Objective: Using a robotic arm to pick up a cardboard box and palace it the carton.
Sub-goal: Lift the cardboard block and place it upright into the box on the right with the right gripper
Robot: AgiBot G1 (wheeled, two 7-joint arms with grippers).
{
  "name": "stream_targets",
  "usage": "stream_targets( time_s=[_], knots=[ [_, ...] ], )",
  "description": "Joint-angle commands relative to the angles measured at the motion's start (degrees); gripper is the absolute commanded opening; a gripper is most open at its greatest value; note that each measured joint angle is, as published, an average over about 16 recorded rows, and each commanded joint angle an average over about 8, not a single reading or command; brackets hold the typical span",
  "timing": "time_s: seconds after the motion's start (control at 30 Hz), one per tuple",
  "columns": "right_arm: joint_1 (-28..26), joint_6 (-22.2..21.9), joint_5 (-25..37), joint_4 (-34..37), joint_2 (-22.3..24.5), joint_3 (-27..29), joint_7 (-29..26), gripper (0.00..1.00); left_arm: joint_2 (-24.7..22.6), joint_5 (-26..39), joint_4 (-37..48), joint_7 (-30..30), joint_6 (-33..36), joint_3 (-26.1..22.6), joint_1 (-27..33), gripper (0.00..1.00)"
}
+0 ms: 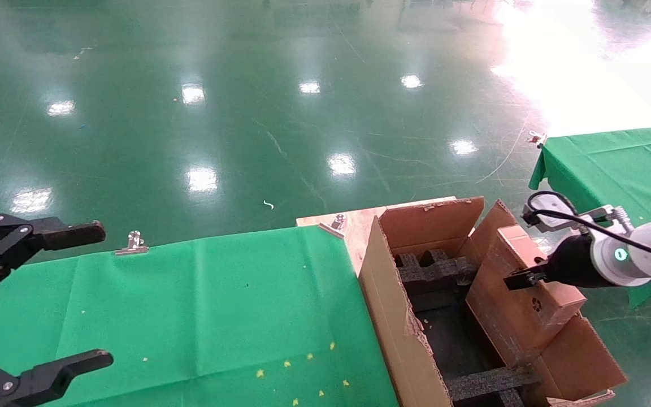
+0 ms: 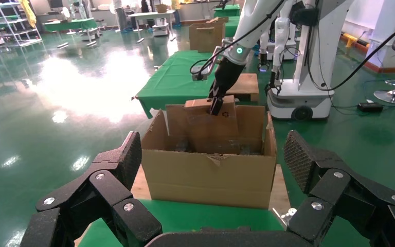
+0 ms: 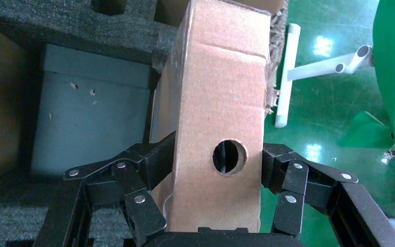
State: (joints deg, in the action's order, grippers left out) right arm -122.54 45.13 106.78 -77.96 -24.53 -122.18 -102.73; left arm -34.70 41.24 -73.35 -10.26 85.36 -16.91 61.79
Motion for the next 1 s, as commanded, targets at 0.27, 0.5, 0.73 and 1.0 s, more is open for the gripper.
stream_targets(
  time_s=[0.27, 0.5, 0.73, 1.0],
  knots=[
    [2.52, -1.53, 2.06, 0.04, -2.21, -0.56, -3.26, 0.00, 0.01, -0.02, 0.00, 0.01, -0.01, -0.03, 0.01, 1.00],
    [2.75, -2.65, 5.08, 0.22, -2.58, -0.42, -5.42, 0.00, 0.02, -0.03, 0.00, 0.02, -0.02, -0.05, 0.01, 1.00],
    [5.09, -3.83, 9.90, 0.23, -2.73, -1.01, -10.14, 0.00, 0.03, -0.05, 0.00, 0.04, -0.03, -0.07, 0.02, 1.00],
    [9.13, -5.93, 16.37, 0.33, -3.02, -1.02, -18.86, 0.00, 0.04, -0.07, 0.00, 0.05, -0.04, -0.10, 0.02, 1.00]
  ],
)
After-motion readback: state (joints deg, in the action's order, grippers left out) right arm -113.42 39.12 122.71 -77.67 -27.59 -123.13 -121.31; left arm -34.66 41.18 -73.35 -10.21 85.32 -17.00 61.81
